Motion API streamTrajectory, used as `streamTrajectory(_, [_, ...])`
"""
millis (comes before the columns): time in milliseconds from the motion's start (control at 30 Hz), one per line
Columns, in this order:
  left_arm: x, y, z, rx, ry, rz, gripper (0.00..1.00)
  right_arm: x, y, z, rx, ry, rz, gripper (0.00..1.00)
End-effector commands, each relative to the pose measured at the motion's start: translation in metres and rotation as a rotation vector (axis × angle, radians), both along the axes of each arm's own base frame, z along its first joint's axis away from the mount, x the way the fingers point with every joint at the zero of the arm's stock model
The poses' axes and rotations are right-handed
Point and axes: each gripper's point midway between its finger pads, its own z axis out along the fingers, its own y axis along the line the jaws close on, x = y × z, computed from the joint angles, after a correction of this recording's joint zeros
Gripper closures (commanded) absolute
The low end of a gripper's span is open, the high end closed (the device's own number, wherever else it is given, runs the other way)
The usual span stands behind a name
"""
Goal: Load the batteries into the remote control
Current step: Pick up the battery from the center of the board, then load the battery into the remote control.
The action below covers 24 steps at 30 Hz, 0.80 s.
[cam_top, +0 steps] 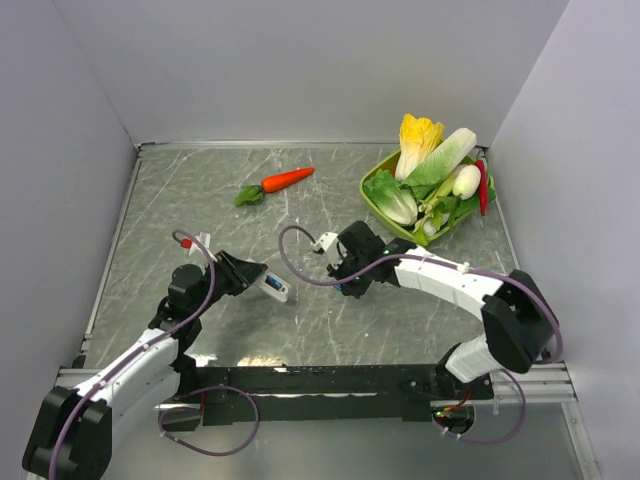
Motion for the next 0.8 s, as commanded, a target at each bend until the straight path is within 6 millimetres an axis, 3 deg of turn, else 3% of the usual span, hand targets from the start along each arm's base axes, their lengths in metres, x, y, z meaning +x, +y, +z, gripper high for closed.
streamTrajectory(0, [0.004, -0.012, 0.046, -0.107, -0.188, -0.061, 0.99, 0.007, 0.009, 0.04, 0.109, -0.074, -0.065, 1.0])
streamTrajectory(300, [0.0, -0.022, 0.056, -0.137, -0.253, -0.133, 0.99, -0.006, 0.03, 0.093, 0.202, -0.11, -0.052, 1.0])
streamTrajectory(567, [-0.003, -0.023, 0.064, -0.16, -0.282, -0.144, 0.99, -0.027, 0.057, 0.115, 0.214, -0.086, -0.001, 1.0])
streamTrajectory(700, [-0.003, -0.025, 0.068, -0.16, -0.28, -0.156, 0.99, -0.026, 0.074, 0.135, 0.236, -0.102, 0.027, 1.0])
streamTrajectory(767, [-0.003, -0.026, 0.069, -0.169, -0.274, -0.156, 0.99, -0.025, 0.076, 0.132, 0.197, -0.094, 0.027, 1.0])
